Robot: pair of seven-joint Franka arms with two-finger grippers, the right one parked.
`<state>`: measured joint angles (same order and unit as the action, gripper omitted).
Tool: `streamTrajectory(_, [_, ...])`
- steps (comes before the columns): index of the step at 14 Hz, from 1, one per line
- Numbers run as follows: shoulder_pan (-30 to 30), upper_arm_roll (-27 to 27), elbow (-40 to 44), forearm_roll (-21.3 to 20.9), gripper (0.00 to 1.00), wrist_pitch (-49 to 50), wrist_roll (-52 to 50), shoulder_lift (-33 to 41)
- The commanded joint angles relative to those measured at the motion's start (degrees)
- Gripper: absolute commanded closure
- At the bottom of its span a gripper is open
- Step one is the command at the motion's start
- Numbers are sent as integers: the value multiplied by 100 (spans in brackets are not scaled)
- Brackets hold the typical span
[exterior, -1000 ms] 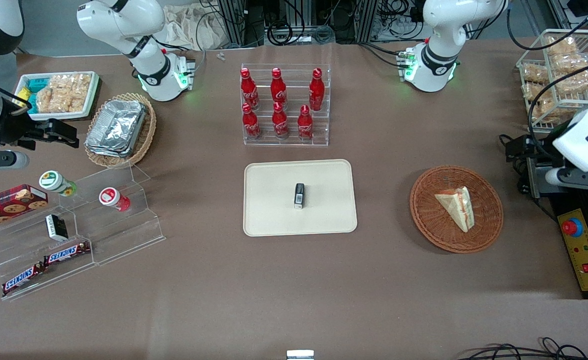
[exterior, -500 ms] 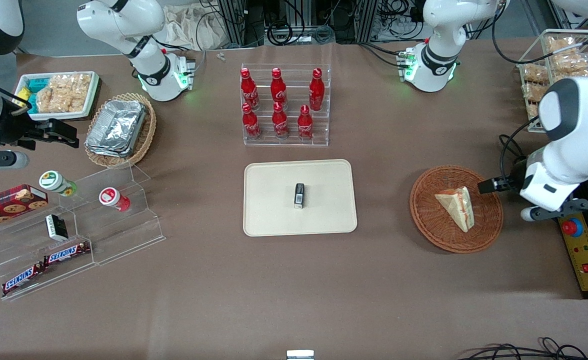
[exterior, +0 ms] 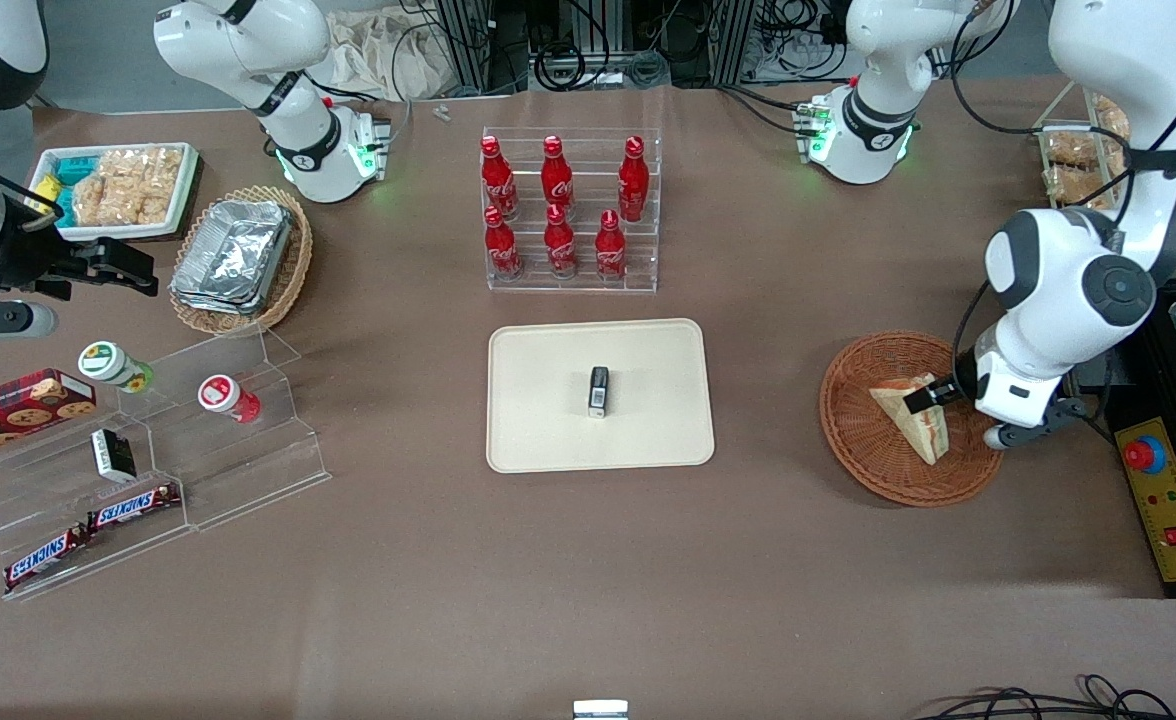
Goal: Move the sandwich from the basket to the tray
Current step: 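Lower the left gripper over the sandwich in the wicker basket and grasp it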
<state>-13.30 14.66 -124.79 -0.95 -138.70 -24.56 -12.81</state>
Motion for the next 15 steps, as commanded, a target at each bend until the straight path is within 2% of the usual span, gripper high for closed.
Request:
streamTrajectory(1, [-24, 19, -80, -2, 0, -183, -399, -81])
streamTrajectory(7, [-6, 19, -89, -2, 0, -507, -681, -555])
streamTrajectory(8, [20, 19, -89, -2, 14, -613, -734, -652])
streamTrajectory(10, [29, 19, -72, -2, 96, -623, -778, -688])
streamTrajectory(11, [29, 19, -63, -11, 100, -623, -770, -671])
streamTrajectory(14, [29, 45, -2, -300, 100, -501, -769, -452])
streamTrajectory(15, [29, 54, 138, -301, 100, -117, -743, -242])
